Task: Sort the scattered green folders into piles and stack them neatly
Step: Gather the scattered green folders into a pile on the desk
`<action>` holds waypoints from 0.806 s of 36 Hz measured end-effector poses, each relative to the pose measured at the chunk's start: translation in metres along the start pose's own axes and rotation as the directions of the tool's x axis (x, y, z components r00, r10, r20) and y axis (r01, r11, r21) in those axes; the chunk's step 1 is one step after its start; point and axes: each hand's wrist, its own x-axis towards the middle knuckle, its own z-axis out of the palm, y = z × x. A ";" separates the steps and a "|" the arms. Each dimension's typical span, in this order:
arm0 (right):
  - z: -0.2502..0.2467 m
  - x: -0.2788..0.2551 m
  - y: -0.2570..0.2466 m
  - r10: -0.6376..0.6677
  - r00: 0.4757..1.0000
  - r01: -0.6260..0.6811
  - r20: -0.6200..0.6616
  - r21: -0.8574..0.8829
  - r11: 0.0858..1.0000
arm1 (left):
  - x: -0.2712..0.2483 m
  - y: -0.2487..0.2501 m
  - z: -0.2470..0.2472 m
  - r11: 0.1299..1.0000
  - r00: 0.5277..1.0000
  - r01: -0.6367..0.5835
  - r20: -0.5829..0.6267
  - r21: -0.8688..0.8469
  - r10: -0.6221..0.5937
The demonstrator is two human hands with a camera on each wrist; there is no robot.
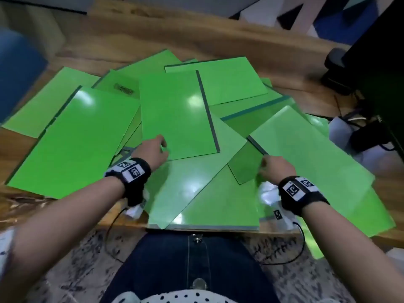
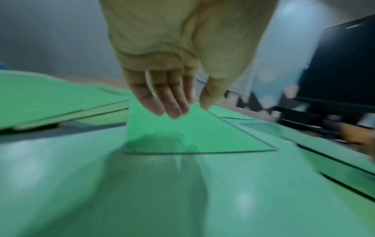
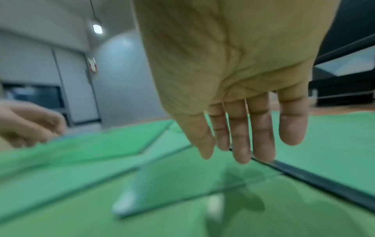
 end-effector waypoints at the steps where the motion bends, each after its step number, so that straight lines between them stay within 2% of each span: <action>1: 0.000 0.008 0.008 0.055 0.998 -0.057 -0.033 -0.044 0.997 | 0.009 -0.001 0.002 0.992 0.993 0.081 -0.082 -0.099 -0.089; 3: -0.004 0.022 0.022 0.184 0.981 -0.192 -0.066 -0.142 0.971 | 0.027 -0.002 0.002 0.949 0.947 0.255 -0.151 -0.184 -0.284; 5: -0.006 0.032 0.036 0.300 0.953 -0.303 -0.043 -0.169 0.938 | 0.040 -0.003 0.001 0.885 0.886 0.412 -0.129 -0.217 -0.445; 7: -0.003 0.043 0.048 0.382 0.924 -0.378 -0.014 -0.167 0.910 | 0.048 -0.006 0.003 0.825 0.837 0.515 -0.074 -0.234 -0.543; 9: 0.003 0.052 0.061 0.414 0.910 -0.407 0.039 -0.115 0.906 | 0.054 -0.010 0.008 0.802 0.816 0.549 -0.059 -0.233 -0.575; 11: 0.006 0.058 0.069 0.418 0.903 -0.415 0.098 -0.049 0.909 | 0.057 -0.011 0.012 0.817 0.824 0.533 -0.082 -0.219 -0.560; 14: 0.004 0.058 0.069 0.366 0.923 -0.362 0.122 -0.053 0.931 | 0.059 -0.011 0.014 0.834 0.840 0.508 -0.089 -0.218 -0.535; 18: -0.004 0.053 0.059 0.261 0.952 -0.251 0.160 -0.078 0.965 | 0.062 -0.013 0.016 0.769 0.803 0.581 0.036 -0.267 -0.595; 22: -0.012 0.045 0.056 0.157 0.977 -0.141 0.143 -0.120 0.983 | 0.058 -0.008 0.013 0.716 0.793 0.568 0.036 -0.406 -0.609; 26: -0.005 0.032 0.050 0.051 0.996 -0.037 0.067 -0.197 0.980 | 0.041 0.008 0.002 0.660 0.840 0.466 0.059 -0.589 -0.540; 29: 0.002 0.025 0.040 -0.004 0.999 0.015 0.045 -0.238 0.971 | 0.018 0.016 -0.009 0.713 0.889 0.288 -0.098 -0.639 -0.447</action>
